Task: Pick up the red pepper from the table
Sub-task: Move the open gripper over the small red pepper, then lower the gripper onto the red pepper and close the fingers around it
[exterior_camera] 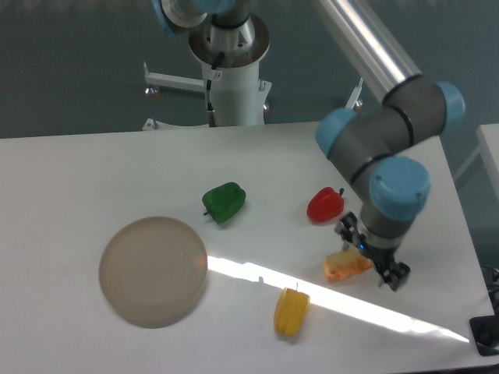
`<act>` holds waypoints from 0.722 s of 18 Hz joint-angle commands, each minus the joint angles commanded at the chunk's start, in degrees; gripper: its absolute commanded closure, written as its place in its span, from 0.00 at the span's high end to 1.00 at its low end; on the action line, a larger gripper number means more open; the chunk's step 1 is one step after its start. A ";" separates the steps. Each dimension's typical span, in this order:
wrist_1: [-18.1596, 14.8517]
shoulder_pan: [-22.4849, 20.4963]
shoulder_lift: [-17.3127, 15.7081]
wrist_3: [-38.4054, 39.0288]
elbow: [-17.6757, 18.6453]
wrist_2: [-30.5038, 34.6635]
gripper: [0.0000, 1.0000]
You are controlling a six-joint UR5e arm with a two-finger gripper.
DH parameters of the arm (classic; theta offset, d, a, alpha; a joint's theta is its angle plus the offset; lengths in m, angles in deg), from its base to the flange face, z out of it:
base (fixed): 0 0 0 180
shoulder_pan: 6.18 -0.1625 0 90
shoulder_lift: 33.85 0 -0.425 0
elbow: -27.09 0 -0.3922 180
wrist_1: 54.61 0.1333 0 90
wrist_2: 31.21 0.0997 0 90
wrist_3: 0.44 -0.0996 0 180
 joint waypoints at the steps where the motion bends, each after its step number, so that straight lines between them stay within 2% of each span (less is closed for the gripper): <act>1: 0.09 0.09 -1.41 -2.19 2.29 0.18 1.00; 4: 1.32 -0.18 -4.06 -6.51 8.98 0.27 1.00; 7: 0.62 -1.23 -5.38 -11.51 9.96 1.14 1.00; 8: 1.05 -1.06 -5.29 -12.31 11.70 1.23 1.00; 13: 1.32 -1.76 -6.52 -12.58 15.05 2.10 1.00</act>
